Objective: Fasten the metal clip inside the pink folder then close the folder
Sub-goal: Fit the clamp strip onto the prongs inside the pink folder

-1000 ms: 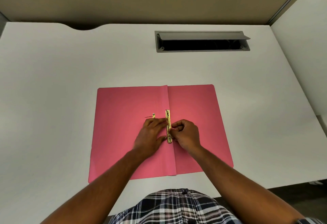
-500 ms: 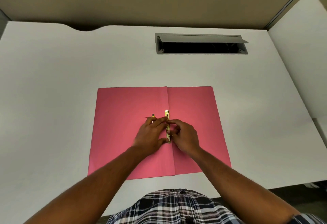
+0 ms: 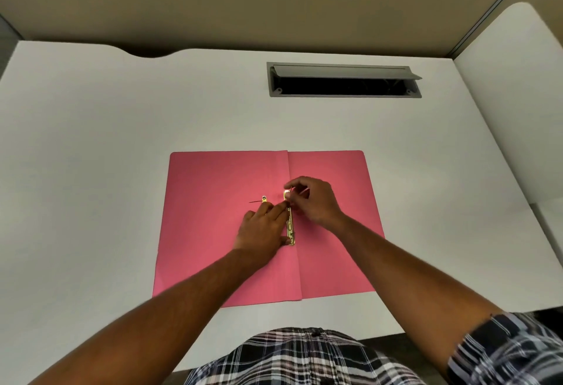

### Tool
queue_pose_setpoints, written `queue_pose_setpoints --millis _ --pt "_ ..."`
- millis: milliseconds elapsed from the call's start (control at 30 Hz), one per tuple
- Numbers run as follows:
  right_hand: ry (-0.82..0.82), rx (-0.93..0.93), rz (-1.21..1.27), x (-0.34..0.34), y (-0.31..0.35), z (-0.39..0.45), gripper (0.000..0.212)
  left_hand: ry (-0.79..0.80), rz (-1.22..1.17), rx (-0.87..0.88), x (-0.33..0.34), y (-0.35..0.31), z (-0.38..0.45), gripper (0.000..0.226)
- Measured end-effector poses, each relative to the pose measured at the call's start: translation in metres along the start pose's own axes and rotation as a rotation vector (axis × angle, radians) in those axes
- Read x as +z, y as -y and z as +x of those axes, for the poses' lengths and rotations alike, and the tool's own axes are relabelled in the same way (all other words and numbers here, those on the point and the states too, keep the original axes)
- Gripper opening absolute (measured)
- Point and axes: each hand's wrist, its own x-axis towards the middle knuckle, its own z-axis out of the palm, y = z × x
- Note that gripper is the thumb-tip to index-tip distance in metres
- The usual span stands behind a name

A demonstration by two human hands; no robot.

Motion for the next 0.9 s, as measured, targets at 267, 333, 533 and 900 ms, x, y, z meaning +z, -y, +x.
queue_pose_setpoints --millis 267,333,533,900 --pt "0.063 0.017 -0.065 -0.017 -0.007 0.021 0.008 -0.007 0.044 0.029 0.008 0.003 -0.001 0.073" --pt "0.103 0.026 -0.067 -0.021 -0.011 0.026 0.009 0.005 0.05 0.035 0.009 0.004 0.0 0.075" --pt "0.222 -0.048 -0.1 -0.029 -0.016 0.044 0.011 0.044 0.143 0.034 0.012 -0.002 -0.001 0.072" --pt "0.35 -0.333 -0.347 -0.025 -0.015 0.068 0.009 0.071 0.151 0.017 0.01 -0.007 0.002 0.072"
